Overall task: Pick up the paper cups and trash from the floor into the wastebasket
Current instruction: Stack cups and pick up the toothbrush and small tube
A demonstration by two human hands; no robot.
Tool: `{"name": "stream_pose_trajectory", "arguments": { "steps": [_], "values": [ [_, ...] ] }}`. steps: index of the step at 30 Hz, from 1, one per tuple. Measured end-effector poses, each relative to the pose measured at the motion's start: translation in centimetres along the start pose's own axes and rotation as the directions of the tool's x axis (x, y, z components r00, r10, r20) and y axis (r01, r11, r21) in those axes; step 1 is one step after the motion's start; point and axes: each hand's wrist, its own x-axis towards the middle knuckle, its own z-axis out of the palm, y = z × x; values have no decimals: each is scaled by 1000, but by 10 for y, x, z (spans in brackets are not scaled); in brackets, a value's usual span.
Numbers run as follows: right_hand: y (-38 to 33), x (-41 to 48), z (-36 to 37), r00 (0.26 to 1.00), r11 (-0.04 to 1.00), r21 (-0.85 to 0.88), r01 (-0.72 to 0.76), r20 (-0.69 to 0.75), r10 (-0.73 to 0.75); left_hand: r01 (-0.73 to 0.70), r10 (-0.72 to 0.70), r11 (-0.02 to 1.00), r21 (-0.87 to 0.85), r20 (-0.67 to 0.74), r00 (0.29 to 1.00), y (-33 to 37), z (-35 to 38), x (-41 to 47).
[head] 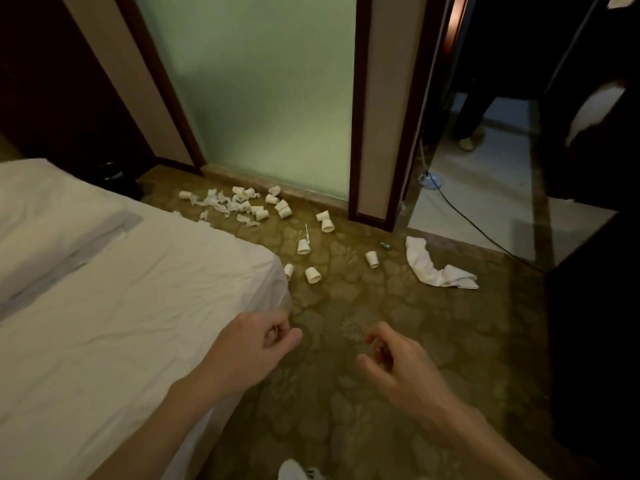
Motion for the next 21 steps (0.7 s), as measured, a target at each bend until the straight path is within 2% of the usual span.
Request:
{"name": "stream_pose_trajectory", "arguments": {
  "steps": [5,8,16,21],
  "values": [
    [21,80,9,993,995,-10,-102,54,102,90,-83,987,-131,56,995,-53,14,77],
    [38,140,12,984,989,-7,-150,100,150,149,-136,977,-152,92,986,-81,24,131],
    [60,331,3,950,965,109,-237,233,207,254,-260,965,55,123,958,-132,8,299],
    [65,436,-6,931,971,47,-236,298,212,352,-352,936,12,87,932,-167,-6,381]
  ]
}}
